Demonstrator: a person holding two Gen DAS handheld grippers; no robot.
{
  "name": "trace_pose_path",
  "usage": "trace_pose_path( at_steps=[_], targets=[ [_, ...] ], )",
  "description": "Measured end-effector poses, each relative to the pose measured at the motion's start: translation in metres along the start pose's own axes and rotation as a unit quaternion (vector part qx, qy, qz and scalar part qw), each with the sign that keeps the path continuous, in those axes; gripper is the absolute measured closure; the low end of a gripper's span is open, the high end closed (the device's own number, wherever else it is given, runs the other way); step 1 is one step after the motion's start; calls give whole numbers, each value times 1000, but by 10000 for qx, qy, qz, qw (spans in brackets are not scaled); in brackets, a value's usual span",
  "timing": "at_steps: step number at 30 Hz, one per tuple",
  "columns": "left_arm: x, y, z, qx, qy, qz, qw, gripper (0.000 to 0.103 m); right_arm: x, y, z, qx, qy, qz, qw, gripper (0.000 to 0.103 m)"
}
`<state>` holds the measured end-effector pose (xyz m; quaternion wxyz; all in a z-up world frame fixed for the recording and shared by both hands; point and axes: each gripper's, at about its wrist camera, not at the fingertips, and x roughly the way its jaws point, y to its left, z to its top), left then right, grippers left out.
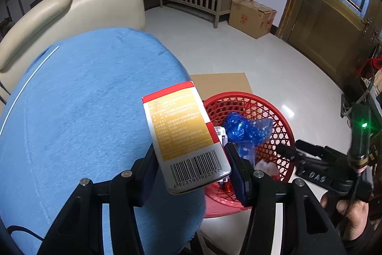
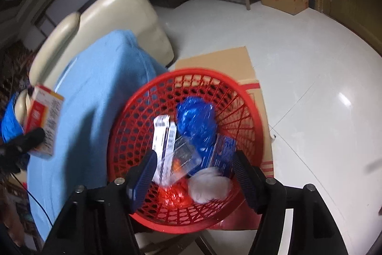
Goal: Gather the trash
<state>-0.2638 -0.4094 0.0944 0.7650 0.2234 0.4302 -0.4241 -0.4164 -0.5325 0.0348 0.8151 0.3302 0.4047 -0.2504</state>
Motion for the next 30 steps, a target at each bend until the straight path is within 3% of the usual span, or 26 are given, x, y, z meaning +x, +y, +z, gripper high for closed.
trace_pose_path(
  at_steps=[9, 20, 24, 30],
  targets=[
    [25, -39, 12, 332, 144, -132, 9993, 47, -41, -35, 7, 653, -625, 37, 9959, 32],
    [62, -57, 18, 486, 438, -141, 9978, 45, -65, -54, 9, 930, -917, 2, 9914, 32],
    [65, -55, 19, 414, 527, -153, 9976, 30, -69, -56, 11, 992, -979, 28, 9902, 32],
    [53, -48, 18, 407, 418, -157, 9982, 30, -77, -47, 12, 936, -1098, 50, 9895, 32]
  ],
)
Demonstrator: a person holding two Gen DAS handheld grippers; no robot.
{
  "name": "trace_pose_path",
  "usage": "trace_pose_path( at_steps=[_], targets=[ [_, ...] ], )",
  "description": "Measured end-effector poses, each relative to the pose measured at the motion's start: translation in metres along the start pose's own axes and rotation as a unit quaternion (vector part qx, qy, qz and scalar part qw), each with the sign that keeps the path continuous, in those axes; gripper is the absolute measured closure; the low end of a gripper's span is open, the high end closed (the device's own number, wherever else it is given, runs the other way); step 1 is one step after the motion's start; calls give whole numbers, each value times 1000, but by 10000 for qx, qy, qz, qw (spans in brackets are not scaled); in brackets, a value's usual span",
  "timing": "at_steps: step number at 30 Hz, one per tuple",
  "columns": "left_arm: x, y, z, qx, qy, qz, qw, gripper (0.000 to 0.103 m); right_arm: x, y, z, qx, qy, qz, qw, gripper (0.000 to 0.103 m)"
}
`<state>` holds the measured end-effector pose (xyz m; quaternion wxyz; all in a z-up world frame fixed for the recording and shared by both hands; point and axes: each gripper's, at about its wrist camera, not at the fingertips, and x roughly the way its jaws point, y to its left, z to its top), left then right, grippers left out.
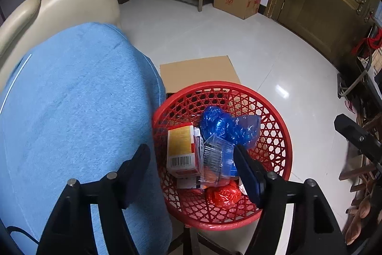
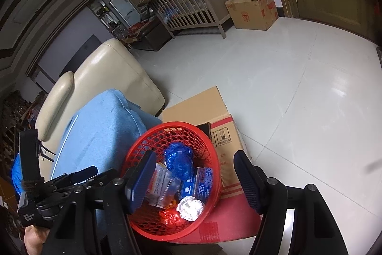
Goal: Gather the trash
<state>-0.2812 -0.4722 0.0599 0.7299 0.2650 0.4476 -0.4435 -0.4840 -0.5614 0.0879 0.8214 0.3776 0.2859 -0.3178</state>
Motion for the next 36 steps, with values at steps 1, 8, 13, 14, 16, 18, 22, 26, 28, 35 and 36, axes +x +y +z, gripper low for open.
trace_pose_path(
  at_steps=[1, 8, 13, 14, 16, 18, 22, 26, 28, 35, 36],
  targets=[
    [-5, 2, -1, -3, -58, 17, 10000, 30, -1, 3, 0, -10, -22, 9, 10000, 32],
    [-43, 32, -18, -273, -451, 179, 9984, 30, -3, 30, -10, -257, 27, 90, 9996, 31],
    [-71, 60, -39, -572, -651, 385, 9955, 29, -2, 56, -24, -508, 117, 233, 9984, 30],
    [-77, 68, -45, -656, -695, 436, 9945, 28, -2, 63, -28, -567, 134, 258, 9980, 30],
    [-87, 78, -55, -788, -780, 493, 9926, 24, -3, 75, -38, -697, 169, 297, 9970, 30],
    [-96, 87, -65, -895, -851, 542, 9909, 24, -3, 86, -48, -823, 211, 315, 9959, 30],
    [-107, 97, -84, -998, -944, 582, 9888, 24, -3, 104, -70, -1109, 291, 271, 9930, 30],
    [-113, 99, -97, -977, -994, 610, 9884, 24, -9, 111, -87, -1326, 242, 57, 9909, 29],
    [-116, 99, -103, -989, -1070, 611, 9874, 24, -18, 112, -95, -1480, 125, -77, 9889, 29],
    [-124, 102, -114, -1018, -1277, 682, 9842, 24, -32, 116, -102, -1577, -218, -338, 9867, 28],
    [-125, 103, -115, -1030, -1299, 687, 9838, 24, -32, 118, -101, -1581, -241, -310, 9866, 28]
  ],
)
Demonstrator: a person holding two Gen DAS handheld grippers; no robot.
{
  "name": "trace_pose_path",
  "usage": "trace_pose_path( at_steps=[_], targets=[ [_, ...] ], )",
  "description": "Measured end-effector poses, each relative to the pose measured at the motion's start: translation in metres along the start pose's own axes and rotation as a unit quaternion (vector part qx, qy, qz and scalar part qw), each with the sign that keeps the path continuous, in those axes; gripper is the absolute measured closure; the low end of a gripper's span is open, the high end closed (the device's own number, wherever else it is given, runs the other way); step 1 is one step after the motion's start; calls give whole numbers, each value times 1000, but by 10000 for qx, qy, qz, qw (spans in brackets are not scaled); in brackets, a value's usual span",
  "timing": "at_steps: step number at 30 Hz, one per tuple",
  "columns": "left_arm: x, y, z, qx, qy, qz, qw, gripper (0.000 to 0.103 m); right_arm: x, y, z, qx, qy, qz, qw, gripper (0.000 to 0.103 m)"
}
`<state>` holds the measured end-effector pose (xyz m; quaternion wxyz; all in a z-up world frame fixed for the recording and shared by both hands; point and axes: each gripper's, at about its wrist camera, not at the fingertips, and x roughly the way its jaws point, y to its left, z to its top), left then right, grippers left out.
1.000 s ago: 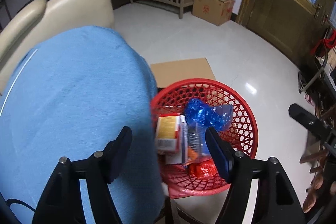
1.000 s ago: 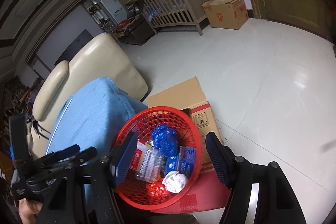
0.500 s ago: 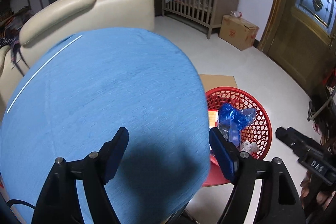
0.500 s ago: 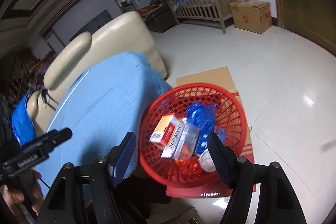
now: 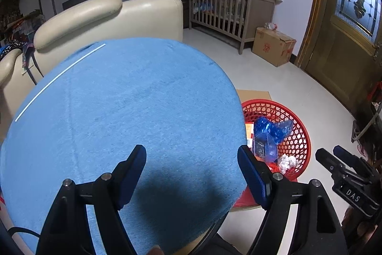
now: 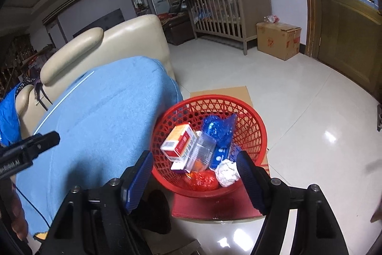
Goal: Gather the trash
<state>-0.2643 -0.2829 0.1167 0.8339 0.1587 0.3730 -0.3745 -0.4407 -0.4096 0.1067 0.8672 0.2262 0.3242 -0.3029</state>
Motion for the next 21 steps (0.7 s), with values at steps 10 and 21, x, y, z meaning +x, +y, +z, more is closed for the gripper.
trace_pose_path(
  at_steps=[10, 21],
  targets=[
    [-5, 5, -4, -78, -93, -61, 9999, 21, -1, 9, 1, -61, -83, 34, 9999, 28],
    [-5, 8, -6, -92, -113, 35, 9999, 20, -2, 9, 2, -87, -95, -9, 9999, 28]
  ],
)
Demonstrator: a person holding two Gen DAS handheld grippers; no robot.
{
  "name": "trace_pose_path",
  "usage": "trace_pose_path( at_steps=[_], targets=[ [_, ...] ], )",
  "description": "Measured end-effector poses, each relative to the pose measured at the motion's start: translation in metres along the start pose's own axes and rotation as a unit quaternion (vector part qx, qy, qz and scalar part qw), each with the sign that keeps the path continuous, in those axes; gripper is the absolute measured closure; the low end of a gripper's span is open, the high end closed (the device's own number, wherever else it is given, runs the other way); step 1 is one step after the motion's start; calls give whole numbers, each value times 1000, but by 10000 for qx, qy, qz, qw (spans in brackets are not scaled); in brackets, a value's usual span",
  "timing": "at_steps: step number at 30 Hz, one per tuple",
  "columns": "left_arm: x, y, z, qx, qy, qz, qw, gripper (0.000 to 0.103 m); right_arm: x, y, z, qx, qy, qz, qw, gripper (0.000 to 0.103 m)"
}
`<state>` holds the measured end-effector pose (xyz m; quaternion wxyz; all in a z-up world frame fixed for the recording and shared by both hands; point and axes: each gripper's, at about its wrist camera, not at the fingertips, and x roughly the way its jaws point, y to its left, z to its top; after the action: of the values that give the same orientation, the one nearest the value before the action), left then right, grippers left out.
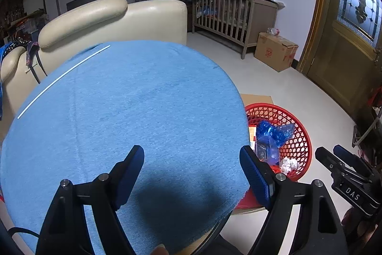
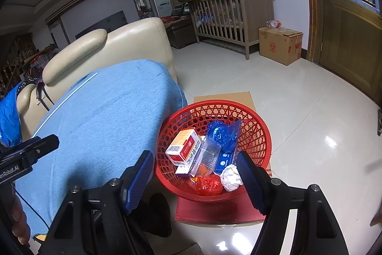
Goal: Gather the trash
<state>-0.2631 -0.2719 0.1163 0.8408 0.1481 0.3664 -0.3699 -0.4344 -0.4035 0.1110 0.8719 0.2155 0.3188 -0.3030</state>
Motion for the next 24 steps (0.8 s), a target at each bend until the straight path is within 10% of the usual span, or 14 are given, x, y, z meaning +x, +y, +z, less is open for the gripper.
trace_pose_path(
  at_steps=[24],
  targets=[
    [-4, -2, -2, 100, -99, 150, 9998, 20, 0, 0, -1, 4, 12, -25, 10000, 28]
  ],
)
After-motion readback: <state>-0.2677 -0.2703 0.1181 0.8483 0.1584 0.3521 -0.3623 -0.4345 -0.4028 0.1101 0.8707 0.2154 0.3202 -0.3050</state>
